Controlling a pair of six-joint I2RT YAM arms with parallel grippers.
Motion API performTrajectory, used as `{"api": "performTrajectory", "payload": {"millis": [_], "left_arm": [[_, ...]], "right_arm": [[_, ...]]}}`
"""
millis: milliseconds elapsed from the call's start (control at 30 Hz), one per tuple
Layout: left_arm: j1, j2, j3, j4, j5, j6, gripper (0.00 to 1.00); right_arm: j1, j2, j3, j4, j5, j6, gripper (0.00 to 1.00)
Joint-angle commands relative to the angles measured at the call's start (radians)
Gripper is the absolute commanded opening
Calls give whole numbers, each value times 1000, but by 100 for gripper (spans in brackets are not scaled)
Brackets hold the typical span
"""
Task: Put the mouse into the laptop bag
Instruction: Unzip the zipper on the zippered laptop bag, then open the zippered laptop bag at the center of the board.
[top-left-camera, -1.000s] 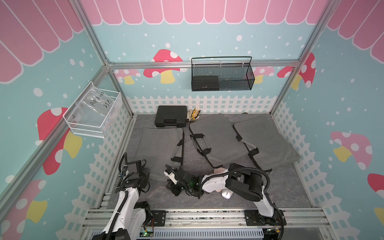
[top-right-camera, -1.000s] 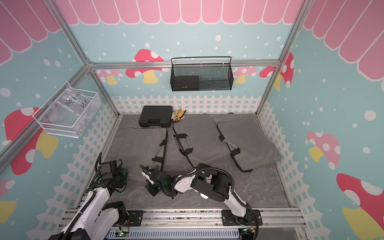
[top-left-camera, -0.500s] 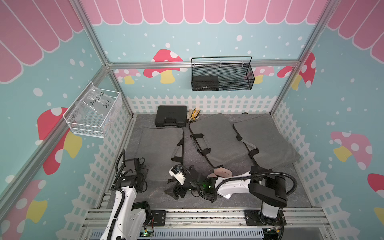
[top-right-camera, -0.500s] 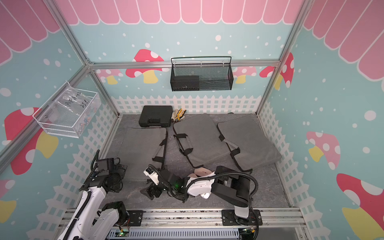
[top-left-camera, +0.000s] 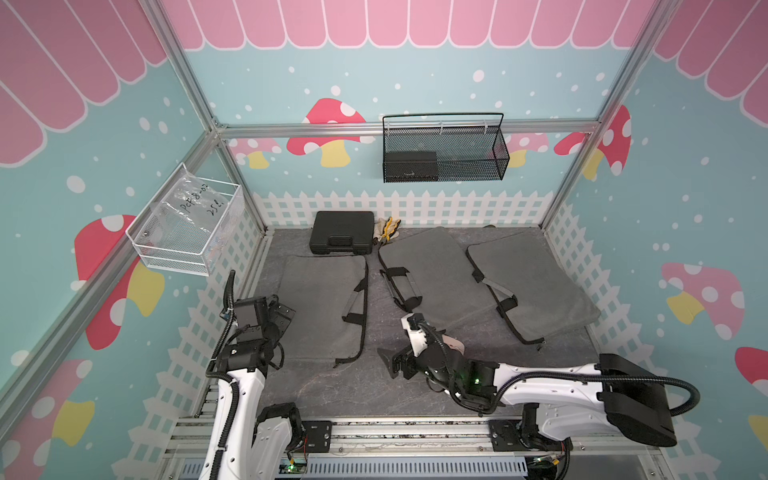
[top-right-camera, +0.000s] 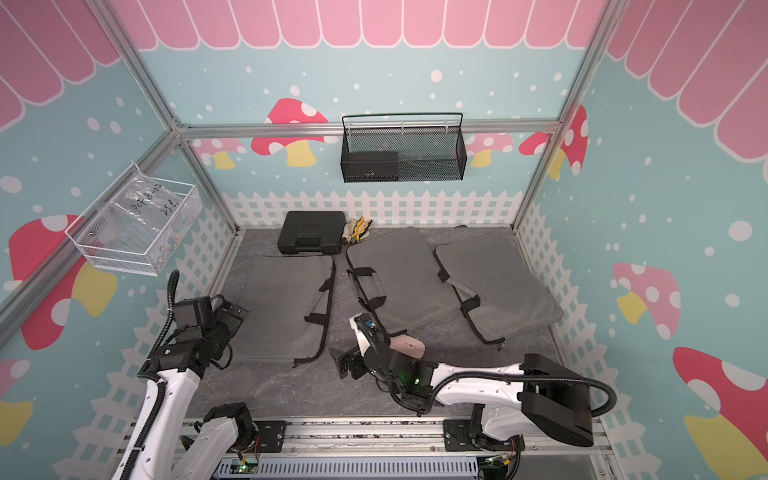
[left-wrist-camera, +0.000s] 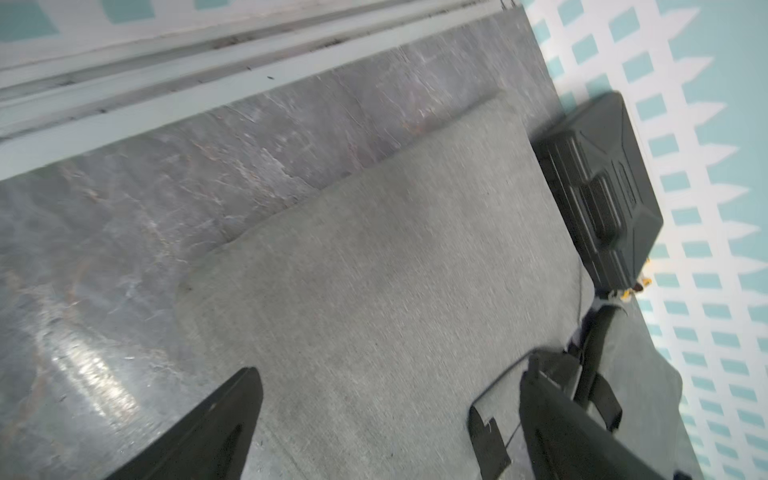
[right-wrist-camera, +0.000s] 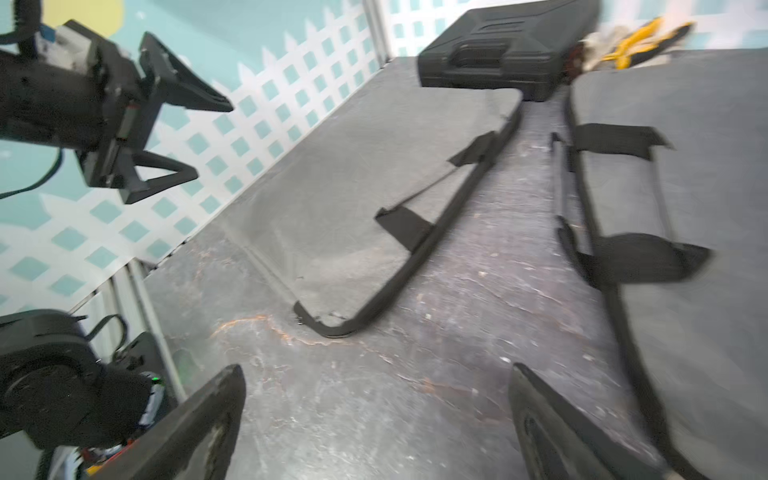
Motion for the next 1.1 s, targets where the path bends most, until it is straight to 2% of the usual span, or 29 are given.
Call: {"api": "performTrajectory", "payload": {"millis": [0,67,133,200,267,333,433,600,733,833,1067], "left_arm": [[-4,16,-10,70,152,96,100],[-28,33,1,88,164,100,100],[-80,54,10,114,177,111,100],[-175,73,25,136,148,114,99],[-310,95,45,143,66,105,97],[-428,117,57,161,-1,100,95],[-535,163,56,194,-53,92,92],[-570,272,91,205,-82,98,91],[-577,425,150,231,-91,151,91],[-579,567,210,216,-119,192,86],[-593,875,371,163,-103,219,52]], "right_arm": [[0,-100,-84,10,186,1,100],[-1,-158,-108,15,124,-135,100],[-12,-190,-111,-37,83,-177,99],[-38,-196,-91,-132,73,-142,100],[-102,-188,-71,-225,56,-75,100],[-187,-179,-78,-253,-30,-42,100],[-274,-186,-109,-258,-108,-22,99],[-307,-210,-129,-318,-92,14,100],[-320,-211,-149,-313,-136,15,98],[-319,-217,-168,-311,-160,17,96],[-319,-156,-91,-382,-223,-21,94]]}}
